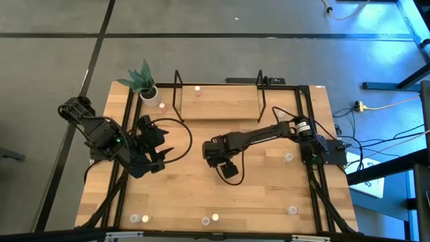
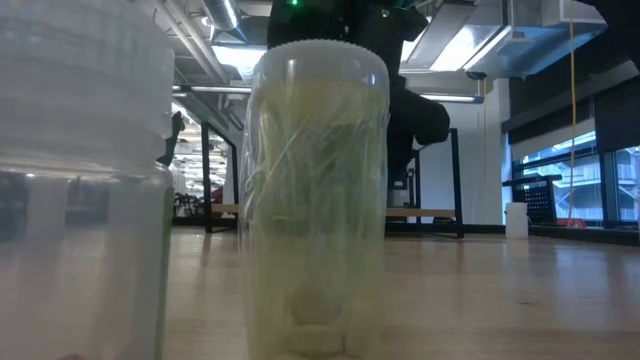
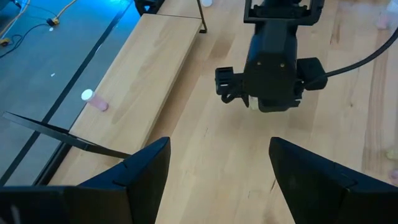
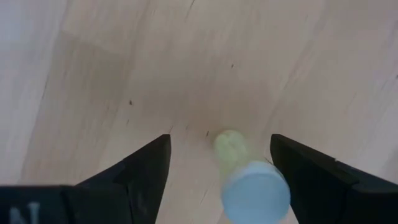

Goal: Pick and place medicine bottles onto shelf by color
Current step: Put the top yellow pill bottle on the shelf

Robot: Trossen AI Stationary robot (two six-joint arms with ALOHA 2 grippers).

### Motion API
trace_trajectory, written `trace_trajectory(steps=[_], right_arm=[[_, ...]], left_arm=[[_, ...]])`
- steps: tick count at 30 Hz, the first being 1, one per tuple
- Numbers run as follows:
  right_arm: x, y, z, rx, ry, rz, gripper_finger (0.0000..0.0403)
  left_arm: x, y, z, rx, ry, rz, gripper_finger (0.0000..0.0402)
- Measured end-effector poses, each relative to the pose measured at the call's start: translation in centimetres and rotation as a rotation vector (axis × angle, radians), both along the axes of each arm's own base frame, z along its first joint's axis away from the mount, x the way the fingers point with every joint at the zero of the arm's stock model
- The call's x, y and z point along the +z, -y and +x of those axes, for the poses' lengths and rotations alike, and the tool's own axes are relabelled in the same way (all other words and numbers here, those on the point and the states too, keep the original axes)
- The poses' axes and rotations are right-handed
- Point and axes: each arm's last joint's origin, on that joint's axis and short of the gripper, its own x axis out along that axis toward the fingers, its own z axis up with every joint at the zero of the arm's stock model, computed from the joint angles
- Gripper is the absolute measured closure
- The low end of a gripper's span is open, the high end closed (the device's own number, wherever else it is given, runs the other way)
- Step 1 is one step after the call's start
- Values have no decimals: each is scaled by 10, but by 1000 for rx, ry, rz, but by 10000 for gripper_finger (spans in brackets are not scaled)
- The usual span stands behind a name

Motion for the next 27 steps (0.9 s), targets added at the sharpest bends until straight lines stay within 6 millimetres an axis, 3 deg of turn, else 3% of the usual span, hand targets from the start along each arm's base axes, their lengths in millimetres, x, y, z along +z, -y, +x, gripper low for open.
trace_trajectory(steps=[9, 23, 27], right_arm=[[0, 0, 0, -4, 3, 0, 141], [0, 9, 1, -67, -9, 44, 288], [0, 8, 1, -71, -13, 68, 300]], left_arm=[[0, 0, 0, 0, 0, 0, 134], [0, 0, 0, 0, 0, 0, 134], [0, 0, 0, 0, 0, 0, 134]])
